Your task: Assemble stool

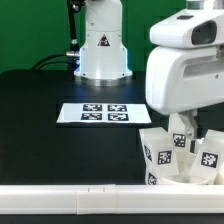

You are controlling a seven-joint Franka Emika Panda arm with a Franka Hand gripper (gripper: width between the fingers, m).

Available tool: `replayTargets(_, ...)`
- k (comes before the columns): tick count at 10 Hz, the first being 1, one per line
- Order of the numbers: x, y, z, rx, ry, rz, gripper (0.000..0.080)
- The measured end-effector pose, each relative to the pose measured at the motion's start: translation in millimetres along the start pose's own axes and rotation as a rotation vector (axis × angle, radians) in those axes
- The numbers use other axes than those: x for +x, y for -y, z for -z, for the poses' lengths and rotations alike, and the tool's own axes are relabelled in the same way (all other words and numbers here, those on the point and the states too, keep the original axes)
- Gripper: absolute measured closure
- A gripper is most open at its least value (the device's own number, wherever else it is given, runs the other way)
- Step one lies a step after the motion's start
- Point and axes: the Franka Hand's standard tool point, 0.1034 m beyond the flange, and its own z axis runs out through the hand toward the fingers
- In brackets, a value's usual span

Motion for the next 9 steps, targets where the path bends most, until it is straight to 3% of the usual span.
replayTargets(3, -7.5, -5.7, -1.8, -0.021, 0.017, 0.181, 0.0151)
replayTargets(5, -9.7, 2.5, -15.0, -0.06, 0.066, 0.509, 0.0151)
replayTargets(6, -9.2, -1.1, -22.7, -0.067, 0.102, 0.629, 0.0151)
replayTargets(9, -8.7, -4.6, -26.1, -0.074, 0.107, 0.605, 0.0175)
